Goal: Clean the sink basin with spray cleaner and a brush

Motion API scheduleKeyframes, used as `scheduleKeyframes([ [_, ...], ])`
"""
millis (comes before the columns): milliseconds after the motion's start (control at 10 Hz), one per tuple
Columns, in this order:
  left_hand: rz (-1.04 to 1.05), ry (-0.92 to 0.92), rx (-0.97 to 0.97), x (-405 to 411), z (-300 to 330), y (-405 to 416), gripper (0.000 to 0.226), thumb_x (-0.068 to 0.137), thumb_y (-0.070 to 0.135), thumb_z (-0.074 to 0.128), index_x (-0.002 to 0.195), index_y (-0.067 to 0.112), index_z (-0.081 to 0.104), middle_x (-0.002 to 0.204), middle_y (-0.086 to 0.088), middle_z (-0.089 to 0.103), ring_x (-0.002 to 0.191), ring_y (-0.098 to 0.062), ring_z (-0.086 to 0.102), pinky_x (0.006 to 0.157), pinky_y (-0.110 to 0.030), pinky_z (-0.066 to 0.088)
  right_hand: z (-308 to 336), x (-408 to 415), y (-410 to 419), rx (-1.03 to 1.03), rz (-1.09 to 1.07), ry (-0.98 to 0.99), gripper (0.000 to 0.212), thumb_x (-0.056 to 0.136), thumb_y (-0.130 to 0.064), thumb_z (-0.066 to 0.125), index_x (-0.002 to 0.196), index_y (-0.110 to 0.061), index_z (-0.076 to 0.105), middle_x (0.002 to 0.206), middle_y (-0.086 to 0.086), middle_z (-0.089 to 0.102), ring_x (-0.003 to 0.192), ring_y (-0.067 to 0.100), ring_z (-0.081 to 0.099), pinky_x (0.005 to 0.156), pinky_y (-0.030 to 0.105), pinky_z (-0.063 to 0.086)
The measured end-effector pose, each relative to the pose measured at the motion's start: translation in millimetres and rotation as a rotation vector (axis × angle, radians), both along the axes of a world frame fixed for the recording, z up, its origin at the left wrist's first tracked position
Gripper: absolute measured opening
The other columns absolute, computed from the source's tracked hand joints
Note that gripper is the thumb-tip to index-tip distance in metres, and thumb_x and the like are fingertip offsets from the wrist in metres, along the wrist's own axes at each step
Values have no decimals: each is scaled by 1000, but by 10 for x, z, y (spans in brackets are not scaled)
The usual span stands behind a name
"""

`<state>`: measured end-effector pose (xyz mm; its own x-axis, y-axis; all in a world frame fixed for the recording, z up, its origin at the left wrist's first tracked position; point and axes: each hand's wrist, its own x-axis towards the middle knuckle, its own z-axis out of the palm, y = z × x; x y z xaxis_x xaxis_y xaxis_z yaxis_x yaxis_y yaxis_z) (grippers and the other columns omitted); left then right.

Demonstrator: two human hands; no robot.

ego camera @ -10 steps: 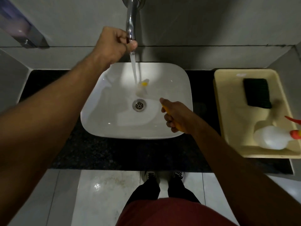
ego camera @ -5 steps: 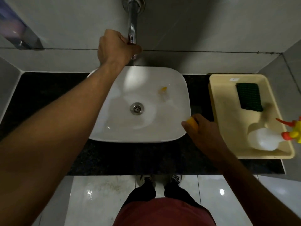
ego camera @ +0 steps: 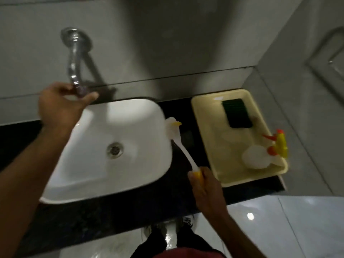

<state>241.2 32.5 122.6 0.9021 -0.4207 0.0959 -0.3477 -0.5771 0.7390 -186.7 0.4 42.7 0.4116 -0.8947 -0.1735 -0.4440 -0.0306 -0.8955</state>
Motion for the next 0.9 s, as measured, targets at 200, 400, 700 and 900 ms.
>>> scheduleKeyframes([
  [200, 38, 440, 41, -678, -925, 618, 113, 53, 80, 70, 141, 13, 47, 125, 5, 59, 112, 2, 59, 101, -19, 48, -309, -1013, -538, 89, -275, 155, 28, 88, -53, 64, 98, -27, 61, 67, 1, 63, 53, 6, 60, 48, 26, 49],
  [400, 17, 77, 269, -1774, -1004, 802, 91, 59, 92, 56, 123, 28, 51, 124, -10, 61, 103, -35, 64, 84, -53, 55, -565, -893, -1159, -297, -104, 502, 15, 96, -26, 49, 98, -15, 60, 81, 8, 66, 62, 27, 63, 57, 37, 55],
  [700, -419, -208, 385, -2828, -960, -562, 77, 93, 51, 50, 155, 7, 34, 161, -18, 35, 150, -35, 31, 115, -55, 32, -797, -360, -1566, -112, 97, 609, 27, 100, -37, 46, 112, -13, 46, 108, 9, 58, 89, 28, 61, 73, 41, 52],
  [900, -494, -177, 613, -2882, -1356, -744, 85, 98, 64, 31, 162, 18, -2, 171, -4, -12, 156, -21, -17, 126, -52, 1, -1019, -382, -1600, -152, 190, 629, 32, 95, -45, 53, 110, -17, 47, 109, 6, 56, 89, 28, 59, 68, 35, 42],
])
